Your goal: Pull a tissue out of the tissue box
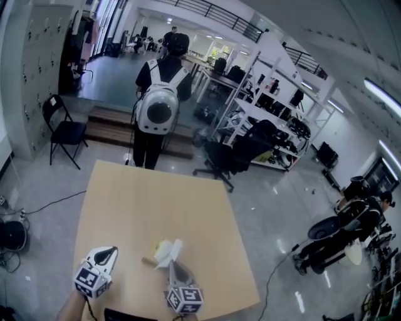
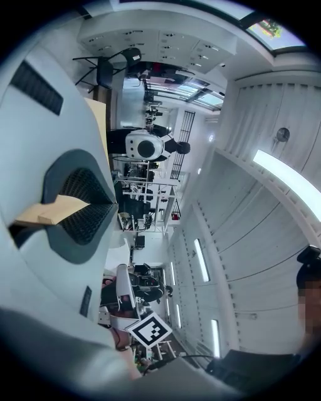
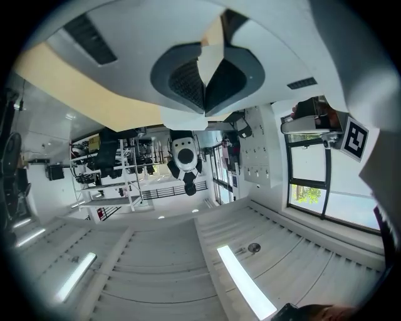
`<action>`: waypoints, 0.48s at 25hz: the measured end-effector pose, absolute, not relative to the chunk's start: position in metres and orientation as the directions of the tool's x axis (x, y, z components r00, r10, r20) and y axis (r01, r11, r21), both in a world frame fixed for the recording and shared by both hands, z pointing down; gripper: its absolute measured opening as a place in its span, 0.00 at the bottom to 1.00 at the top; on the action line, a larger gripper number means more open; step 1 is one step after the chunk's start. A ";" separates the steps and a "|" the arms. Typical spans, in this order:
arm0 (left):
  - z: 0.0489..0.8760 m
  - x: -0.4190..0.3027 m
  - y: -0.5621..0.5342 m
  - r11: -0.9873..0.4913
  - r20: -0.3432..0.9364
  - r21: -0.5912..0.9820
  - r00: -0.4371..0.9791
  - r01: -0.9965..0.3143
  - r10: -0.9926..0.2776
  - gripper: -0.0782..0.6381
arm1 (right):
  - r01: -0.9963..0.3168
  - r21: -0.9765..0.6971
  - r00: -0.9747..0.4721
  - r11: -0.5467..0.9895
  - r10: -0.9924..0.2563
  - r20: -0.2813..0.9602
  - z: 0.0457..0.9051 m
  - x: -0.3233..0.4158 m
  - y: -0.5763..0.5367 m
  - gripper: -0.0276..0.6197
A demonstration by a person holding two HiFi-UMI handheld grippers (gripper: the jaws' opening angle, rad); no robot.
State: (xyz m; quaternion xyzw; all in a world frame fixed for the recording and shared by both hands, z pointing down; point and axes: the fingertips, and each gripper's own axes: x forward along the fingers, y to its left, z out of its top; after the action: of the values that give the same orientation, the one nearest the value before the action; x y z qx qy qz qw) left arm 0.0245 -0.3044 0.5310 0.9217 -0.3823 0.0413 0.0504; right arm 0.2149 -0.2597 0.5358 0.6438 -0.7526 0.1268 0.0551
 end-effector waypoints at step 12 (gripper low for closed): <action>0.519 0.016 -0.254 -0.687 0.085 0.049 0.688 -0.725 -0.721 0.12 | -0.982 -0.122 -0.167 0.145 -0.967 0.192 0.523 0.206 -0.193 0.06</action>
State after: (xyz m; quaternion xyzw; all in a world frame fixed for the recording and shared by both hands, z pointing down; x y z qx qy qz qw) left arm 0.0157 -0.2541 0.5185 0.9179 -0.3939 0.0293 0.0392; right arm 0.2057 -0.1933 0.5231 0.6445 -0.7559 0.1096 0.0338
